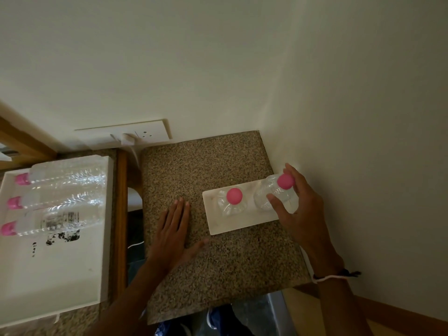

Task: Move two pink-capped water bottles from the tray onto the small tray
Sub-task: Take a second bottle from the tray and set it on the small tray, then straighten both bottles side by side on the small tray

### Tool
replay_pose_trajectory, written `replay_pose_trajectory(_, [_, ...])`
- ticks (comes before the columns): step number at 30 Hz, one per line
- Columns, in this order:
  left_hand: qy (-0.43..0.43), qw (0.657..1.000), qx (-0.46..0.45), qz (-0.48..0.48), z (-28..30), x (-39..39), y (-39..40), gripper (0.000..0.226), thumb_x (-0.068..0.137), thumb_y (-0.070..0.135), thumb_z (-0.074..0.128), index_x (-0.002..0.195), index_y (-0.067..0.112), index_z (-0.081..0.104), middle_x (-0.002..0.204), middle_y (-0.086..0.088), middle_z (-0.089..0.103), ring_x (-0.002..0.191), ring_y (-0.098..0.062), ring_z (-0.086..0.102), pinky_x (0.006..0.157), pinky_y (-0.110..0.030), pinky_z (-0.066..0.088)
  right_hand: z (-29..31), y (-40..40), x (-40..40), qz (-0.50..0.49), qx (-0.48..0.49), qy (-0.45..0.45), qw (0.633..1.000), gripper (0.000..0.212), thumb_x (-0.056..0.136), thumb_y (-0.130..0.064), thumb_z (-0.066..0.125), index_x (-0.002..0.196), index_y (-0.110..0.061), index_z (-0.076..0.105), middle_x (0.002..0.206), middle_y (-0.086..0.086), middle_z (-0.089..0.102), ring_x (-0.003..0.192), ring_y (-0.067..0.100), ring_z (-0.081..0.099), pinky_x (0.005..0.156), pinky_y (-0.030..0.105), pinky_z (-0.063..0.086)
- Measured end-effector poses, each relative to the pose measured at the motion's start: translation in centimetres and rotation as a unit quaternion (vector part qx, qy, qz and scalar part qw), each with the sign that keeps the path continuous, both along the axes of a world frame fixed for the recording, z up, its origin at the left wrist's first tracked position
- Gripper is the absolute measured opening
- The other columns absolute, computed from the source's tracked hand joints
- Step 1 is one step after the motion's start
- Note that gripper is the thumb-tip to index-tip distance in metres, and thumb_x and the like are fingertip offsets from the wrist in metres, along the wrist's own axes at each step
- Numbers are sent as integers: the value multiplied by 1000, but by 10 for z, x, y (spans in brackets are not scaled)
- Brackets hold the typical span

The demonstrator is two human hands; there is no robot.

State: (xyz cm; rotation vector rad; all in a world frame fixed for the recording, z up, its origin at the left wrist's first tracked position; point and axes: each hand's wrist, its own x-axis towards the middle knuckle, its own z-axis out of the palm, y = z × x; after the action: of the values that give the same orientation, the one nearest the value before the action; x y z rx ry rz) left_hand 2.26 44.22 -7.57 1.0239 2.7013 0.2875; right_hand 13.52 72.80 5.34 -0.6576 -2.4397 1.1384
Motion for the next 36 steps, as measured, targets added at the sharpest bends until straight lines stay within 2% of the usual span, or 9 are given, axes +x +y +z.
replay_pose_trajectory(4, [-17, 997, 64, 40, 19, -4, 10, 88, 95, 69, 25, 152, 2, 34, 156, -25, 40, 144, -39, 40, 116, -57, 40, -19, -7, 12, -34, -62, -23, 997, 93, 73, -46, 78, 151, -26, 31, 146, -7, 47, 130, 5, 46, 101, 18, 41])
replay_pose_trajectory(7, [-27, 990, 113, 80, 31, -10, 25, 61, 99, 42, 46, 146, 4, 42, 138, -22, 54, 118, -34, 59, 95, -47, 55, -39, -15, 24, -71, -68, -77, 992, 81, 75, -44, 80, 144, -22, 42, 137, -1, 57, 122, 13, 54, 95, 23, 45])
replay_pose_trajectory(11, [-173, 952, 169, 190, 42, -15, 53, 50, 100, 29, 57, 144, 11, 43, 117, -15, 68, 99, -28, 66, 90, -48, 57, -63, -27, 37, -118, 4, -181, 976, 65, 83, -34, 76, 137, -6, 51, 134, 17, 59, 124, 31, 55, 101, 43, 47])
replay_pose_trajectory(14, [-287, 904, 210, 235, 43, -14, 66, 50, 96, 17, 63, 142, 10, 45, 108, -20, 72, 87, -34, 72, 82, -53, 62, -71, -30, 37, -143, 26, -185, 972, 53, 86, -24, 73, 131, -2, 56, 130, 20, 62, 122, 35, 57, 100, 46, 48])
replay_pose_trajectory(18, [-320, 886, 230, 244, 42, -13, 73, 58, 88, -1, 68, 141, 8, 46, 93, -18, 65, 84, -43, 71, 72, -57, 63, -71, -27, 30, -187, 18, -153, 970, 42, 86, -13, 72, 125, 0, 61, 123, 20, 66, 115, 35, 62, 96, 41, 49])
replay_pose_trajectory(24, [-346, 867, 244, 264, 43, -12, 71, 63, 89, -3, 65, 145, 16, 44, 90, -29, 63, 90, -47, 70, 70, -63, 63, -75, -26, 30, -173, 9, -136, 975, 40, 84, -8, 74, 122, -1, 62, 120, 19, 67, 113, 33, 62, 94, 36, 47])
replay_pose_trajectory(27, [-345, 864, 245, 272, 44, -14, 66, 61, 91, -2, 64, 146, 17, 44, 97, -31, 66, 92, -46, 70, 72, -64, 62, -75, -26, 27, -162, 1, -132, 978, 43, 83, -9, 75, 123, -2, 62, 119, 18, 66, 112, 32, 61, 94, 36, 46])
replay_pose_trajectory(31, [-320, 878, 236, 266, 46, -17, 54, 58, 91, 0, 65, 144, 14, 45, 97, -20, 66, 93, -45, 69, 78, -65, 60, -73, -29, 21, -140, -9, -132, 981, 47, 81, -9, 77, 124, -2, 61, 116, 18, 66, 106, 32, 62, 91, 50, 54])
replay_pose_trajectory(36, [-331, 870, 226, 288, 51, -26, 36, 61, 93, 0, 61, 148, 16, 40, 114, -25, 65, 102, -46, 67, 88, -65, 57, -74, -37, 11, -108, -37, -131, 985, 49, 80, -9, 79, 125, -5, 61, 114, 15, 66, 102, 29, 64, 85, 49, 58])
